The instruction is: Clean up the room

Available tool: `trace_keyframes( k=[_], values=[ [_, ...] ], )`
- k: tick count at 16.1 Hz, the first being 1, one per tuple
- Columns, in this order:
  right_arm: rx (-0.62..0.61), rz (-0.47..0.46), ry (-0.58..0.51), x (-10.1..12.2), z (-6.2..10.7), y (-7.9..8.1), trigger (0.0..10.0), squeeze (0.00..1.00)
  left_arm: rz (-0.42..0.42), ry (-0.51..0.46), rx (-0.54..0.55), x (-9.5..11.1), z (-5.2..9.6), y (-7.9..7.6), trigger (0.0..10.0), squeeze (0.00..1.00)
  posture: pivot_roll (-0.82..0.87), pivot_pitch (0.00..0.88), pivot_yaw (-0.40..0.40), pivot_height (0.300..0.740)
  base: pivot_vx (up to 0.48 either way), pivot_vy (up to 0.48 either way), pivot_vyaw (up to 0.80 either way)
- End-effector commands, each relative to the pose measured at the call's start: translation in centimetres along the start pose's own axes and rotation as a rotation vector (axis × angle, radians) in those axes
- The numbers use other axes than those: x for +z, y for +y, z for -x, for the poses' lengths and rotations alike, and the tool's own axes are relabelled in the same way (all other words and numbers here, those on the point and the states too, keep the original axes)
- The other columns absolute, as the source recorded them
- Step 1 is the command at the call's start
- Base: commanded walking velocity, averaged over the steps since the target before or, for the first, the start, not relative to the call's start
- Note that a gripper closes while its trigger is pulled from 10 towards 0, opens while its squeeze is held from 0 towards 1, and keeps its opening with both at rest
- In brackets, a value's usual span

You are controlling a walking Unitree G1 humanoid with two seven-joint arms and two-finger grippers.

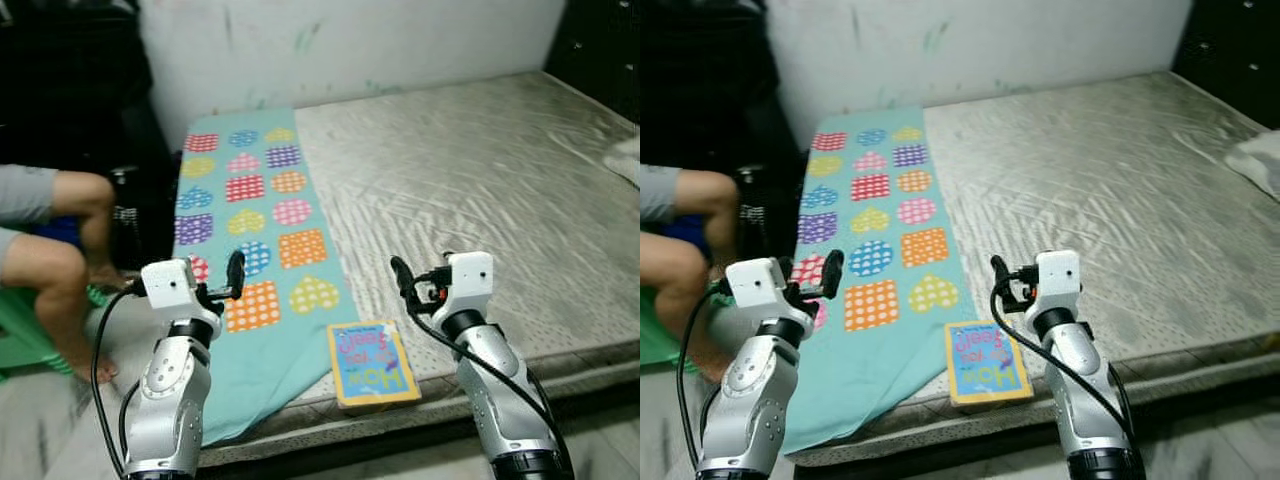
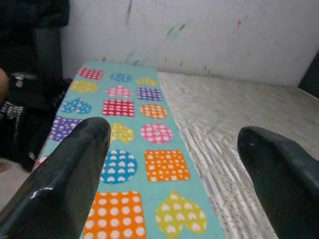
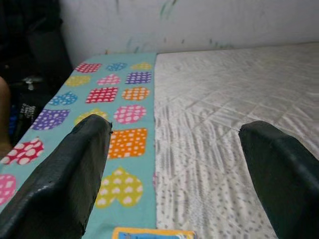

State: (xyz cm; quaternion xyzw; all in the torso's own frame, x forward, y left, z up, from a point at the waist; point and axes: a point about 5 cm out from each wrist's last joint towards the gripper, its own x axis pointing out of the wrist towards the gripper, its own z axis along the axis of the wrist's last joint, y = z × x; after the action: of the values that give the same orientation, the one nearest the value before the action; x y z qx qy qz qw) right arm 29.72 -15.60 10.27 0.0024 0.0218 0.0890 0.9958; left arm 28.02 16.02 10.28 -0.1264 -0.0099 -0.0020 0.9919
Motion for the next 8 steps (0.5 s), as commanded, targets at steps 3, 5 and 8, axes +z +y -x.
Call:
trace_keyframes(
  k=[3,5,8],
  values=[
    [-0.011,0.009,-0.016,0.5,-0.06,-0.35,10.0,0.0,-0.006,0.0,-0.001,0.17,0.05,0.38,10.0,0.0,-0.22,0.0,0.111,0.74,0.0,0.0,-0.8],
    [-0.017,0.001,-0.009,0.36,0.02,-0.41,10.0,0.0,-0.004,0.004,0.003,0.1,0.11,0.53,10.0,0.0,-0.22,0.0,0.118,0.74,0.0,0.0,-0.8],
    [-0.028,-0.012,-0.03,0.45,0.21,-0.42,10.0,0.0,-0.004,0.011,-0.013,0.18,-0.03,0.41,10.0,0.0,-0.22,0.0,0.132,0.74,0.0,0.0,-0.53]
  ],
)
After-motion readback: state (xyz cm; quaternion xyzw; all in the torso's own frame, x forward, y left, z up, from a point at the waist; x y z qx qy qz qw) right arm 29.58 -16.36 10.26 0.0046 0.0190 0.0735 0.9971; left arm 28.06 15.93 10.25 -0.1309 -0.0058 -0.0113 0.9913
